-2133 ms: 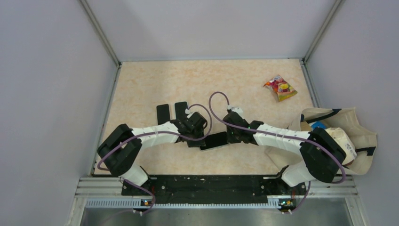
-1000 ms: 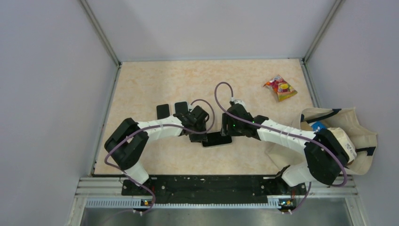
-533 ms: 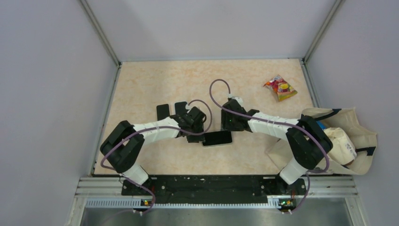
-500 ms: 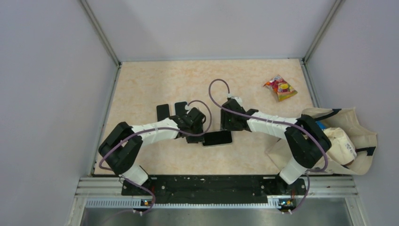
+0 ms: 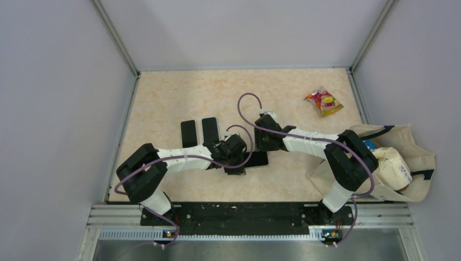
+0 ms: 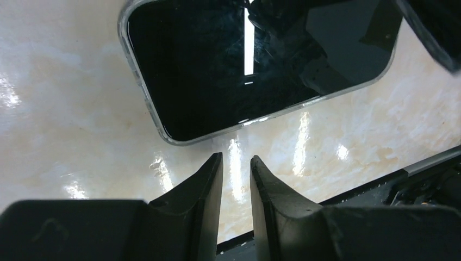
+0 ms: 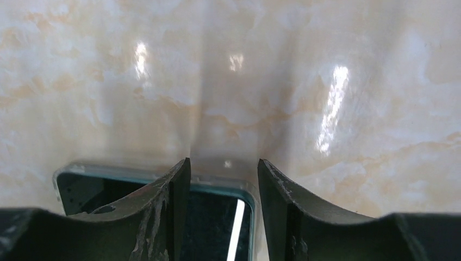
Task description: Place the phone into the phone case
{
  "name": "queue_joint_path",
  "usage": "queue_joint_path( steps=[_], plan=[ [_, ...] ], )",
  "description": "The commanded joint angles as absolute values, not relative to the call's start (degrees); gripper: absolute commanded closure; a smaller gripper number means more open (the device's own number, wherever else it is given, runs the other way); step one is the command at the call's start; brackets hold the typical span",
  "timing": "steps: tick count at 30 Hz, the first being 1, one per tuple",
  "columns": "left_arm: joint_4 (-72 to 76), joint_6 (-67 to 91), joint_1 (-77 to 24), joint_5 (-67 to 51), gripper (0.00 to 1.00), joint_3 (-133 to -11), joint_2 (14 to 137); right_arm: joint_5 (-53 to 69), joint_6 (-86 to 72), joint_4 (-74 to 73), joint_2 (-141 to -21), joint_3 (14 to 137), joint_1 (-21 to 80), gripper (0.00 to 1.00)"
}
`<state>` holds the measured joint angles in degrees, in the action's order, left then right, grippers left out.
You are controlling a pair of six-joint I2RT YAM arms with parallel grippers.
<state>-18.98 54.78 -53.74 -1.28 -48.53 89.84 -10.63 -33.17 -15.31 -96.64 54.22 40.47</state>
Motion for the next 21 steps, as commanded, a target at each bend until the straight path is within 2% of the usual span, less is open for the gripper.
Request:
queue_joint_path(
  steps=[1, 12, 17, 21],
  plan=[
    [-14.8, 57.2, -53.0, -1.5, 0.70, -48.9, 92.4, -8.2, -32.2, -18.5, -92.0, 49.0, 41.5, 0.51],
    [-16.2, 50.1, -40.8, -2.5, 0.70, -48.9, 93.1, -3.2, -40.0, -18.1, -80.4, 39.0, 49.5, 0.52],
    [-18.6, 47.7, -39.5, -3.2, 0.70, -53.0, 95.3, -4.1, -42.6, -18.0, -76.3, 36.9, 50.6, 0.52],
    [-17.9, 48.4, -40.2, -4.9, 0.69, -51.2, 93.4, -7.3, -42.9, -20.5, -73.6, 37.6, 50.3, 0.53]
  ],
)
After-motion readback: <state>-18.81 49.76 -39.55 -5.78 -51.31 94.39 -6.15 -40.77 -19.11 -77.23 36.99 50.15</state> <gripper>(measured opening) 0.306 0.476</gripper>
